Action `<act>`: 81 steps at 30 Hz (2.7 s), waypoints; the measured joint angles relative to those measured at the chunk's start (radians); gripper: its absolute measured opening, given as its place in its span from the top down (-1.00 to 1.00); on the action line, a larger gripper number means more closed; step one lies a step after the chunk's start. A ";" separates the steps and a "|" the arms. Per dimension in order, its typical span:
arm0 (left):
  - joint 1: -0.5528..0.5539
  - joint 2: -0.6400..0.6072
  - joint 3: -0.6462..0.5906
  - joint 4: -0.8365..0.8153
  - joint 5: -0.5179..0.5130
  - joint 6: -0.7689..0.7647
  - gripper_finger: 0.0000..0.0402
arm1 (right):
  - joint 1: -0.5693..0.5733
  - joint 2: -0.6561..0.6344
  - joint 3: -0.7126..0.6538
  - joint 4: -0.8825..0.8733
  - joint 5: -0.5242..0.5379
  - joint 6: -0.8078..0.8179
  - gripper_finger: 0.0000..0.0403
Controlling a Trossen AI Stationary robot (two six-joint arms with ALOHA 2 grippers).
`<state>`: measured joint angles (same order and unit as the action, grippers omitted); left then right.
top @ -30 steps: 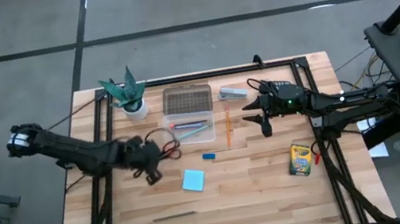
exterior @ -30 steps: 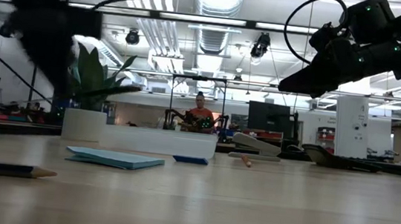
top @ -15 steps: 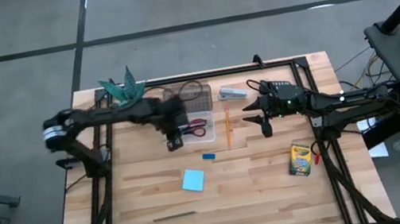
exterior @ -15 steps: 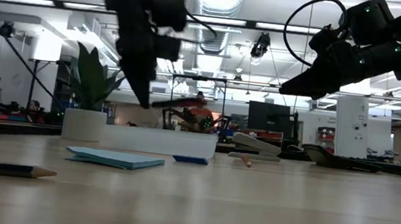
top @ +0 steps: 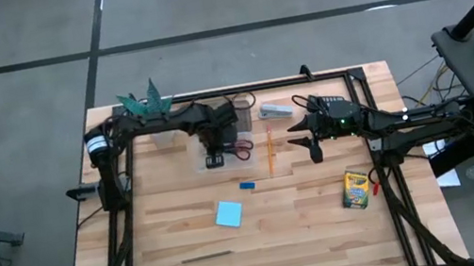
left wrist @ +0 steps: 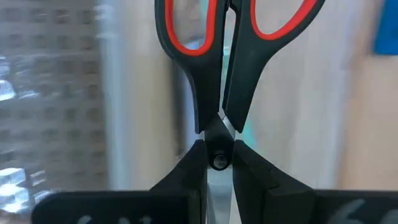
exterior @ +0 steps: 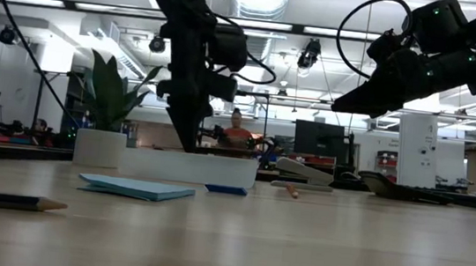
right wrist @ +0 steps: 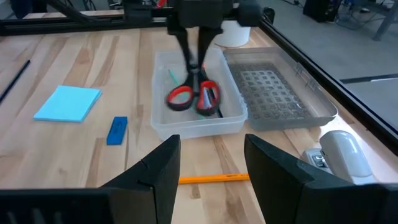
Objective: Pack school essentials
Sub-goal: Put the black scissors into the supply box, then put the orange pencil into the supply box
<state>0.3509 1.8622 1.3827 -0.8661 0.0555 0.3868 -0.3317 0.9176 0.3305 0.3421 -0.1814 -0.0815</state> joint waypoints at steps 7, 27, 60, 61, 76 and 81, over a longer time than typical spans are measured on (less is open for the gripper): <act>0.006 0.000 -0.002 0.079 -0.152 0.049 0.87 | 0.000 0.000 0.000 -0.001 0.000 -0.001 0.17; 0.003 0.000 -0.101 0.160 -0.178 0.083 0.44 | 0.000 0.000 0.000 -0.001 0.000 -0.001 0.17; -0.214 -0.571 -0.571 1.176 -0.182 0.049 0.34 | 0.065 0.000 0.015 0.029 0.070 0.391 0.17; -0.214 -0.589 -0.603 1.250 -0.186 0.076 0.34 | 0.076 0.000 0.023 0.030 0.084 0.423 0.17; -0.186 -0.786 -0.798 1.530 -0.230 0.205 0.34 | 0.217 0.113 0.269 -0.150 0.299 0.715 0.17; -0.180 -0.847 -0.853 1.532 -0.252 0.216 0.34 | 0.216 0.233 0.431 -0.471 0.316 0.836 0.17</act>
<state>0.1712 1.0150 0.5292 0.6659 -0.1964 0.6030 -0.1154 1.1504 0.7611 -0.1292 0.1349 0.7545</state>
